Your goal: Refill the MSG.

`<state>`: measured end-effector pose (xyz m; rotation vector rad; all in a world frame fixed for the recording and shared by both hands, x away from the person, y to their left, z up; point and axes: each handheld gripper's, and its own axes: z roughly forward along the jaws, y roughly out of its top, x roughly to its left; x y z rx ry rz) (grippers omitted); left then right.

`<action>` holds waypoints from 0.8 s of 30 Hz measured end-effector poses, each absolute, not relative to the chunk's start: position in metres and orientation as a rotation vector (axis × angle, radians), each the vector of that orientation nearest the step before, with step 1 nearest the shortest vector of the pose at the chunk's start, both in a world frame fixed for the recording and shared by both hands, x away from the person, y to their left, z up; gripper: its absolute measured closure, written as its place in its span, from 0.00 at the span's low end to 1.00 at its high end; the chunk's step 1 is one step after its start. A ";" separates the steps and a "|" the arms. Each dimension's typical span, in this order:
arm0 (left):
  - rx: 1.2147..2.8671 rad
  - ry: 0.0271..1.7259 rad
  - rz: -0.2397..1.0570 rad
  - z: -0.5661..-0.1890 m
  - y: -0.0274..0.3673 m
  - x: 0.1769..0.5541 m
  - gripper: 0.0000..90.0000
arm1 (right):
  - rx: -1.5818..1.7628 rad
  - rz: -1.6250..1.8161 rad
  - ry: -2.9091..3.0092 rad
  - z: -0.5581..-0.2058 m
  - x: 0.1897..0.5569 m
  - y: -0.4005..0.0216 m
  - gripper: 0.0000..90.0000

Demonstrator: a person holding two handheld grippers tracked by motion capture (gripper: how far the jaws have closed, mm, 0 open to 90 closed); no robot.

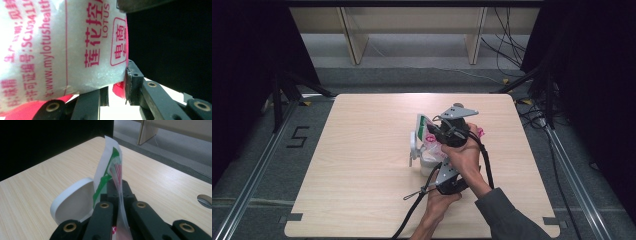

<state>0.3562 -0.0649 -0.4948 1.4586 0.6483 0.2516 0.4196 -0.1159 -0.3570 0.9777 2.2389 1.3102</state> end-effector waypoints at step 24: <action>1.456 0.651 0.248 -0.495 -0.065 0.356 0.84 | 0.974 1.309 2.241 -0.358 0.420 -0.115 1.00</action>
